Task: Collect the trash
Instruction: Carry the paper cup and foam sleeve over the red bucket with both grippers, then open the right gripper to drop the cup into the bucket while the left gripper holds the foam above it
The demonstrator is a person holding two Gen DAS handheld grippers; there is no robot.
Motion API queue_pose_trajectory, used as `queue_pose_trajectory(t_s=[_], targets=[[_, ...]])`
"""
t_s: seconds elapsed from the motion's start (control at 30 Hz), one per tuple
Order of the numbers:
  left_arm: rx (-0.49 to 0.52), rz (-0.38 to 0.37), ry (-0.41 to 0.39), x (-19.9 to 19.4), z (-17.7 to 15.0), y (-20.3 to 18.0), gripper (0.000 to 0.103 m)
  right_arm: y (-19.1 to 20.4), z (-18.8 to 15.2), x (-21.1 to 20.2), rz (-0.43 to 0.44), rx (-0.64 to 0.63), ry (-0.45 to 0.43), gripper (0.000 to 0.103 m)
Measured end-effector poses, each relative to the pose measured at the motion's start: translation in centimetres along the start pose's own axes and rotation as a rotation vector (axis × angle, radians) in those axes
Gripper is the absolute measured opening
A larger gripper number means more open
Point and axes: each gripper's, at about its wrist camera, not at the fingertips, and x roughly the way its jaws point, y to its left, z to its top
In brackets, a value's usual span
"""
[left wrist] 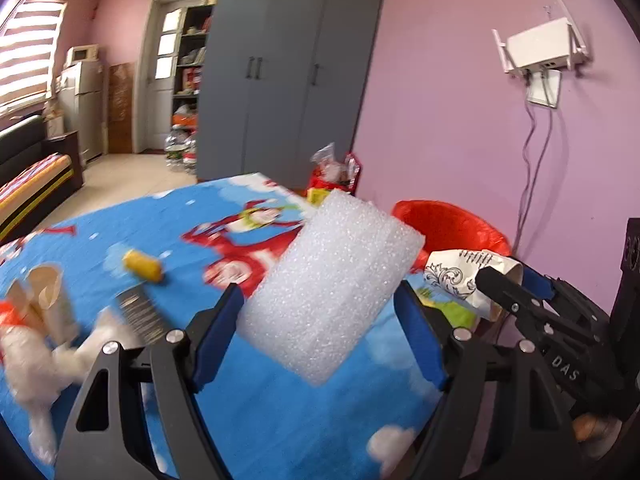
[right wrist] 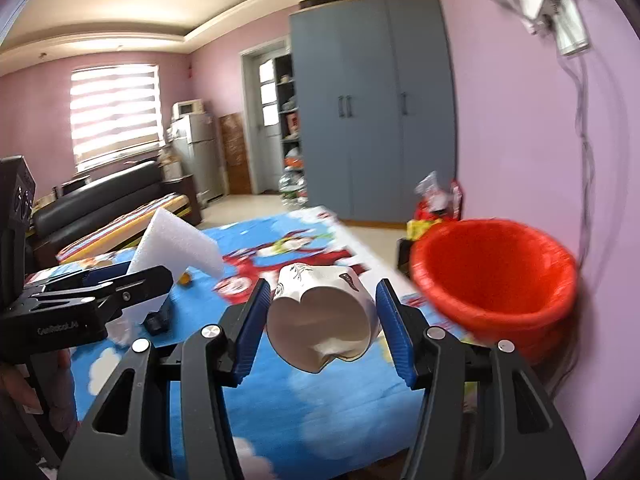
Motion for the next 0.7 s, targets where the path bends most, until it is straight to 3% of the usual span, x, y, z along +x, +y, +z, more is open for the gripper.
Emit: queue_pose_trajectory(t_s=[0.27, 0.6, 0.67, 0.7], targets=[[0.091, -0.085, -0.031, 4.8, 2.9, -5.4, 0.075, -6.2, 1.3, 0.1, -0.136, 0.036, -0.058, 0.053], [0.170, -0.201, 0.019, 13.8, 6.4, -10.8, 0.076, -14.7, 2.1, 3.2, -0.239, 0.108, -0.083, 0.053], [0.153, -0.228, 0.054, 16.3, 7.0, -11.4, 0.076, -16.5, 2.1, 5.0, -0.248, 0.117, -0.063, 0.033], [0.147, -0.229, 0.067, 17.4, 7.2, -11.5, 0.076, -17.0, 2.2, 5.9, -0.255, 0.115, -0.047, 0.033]])
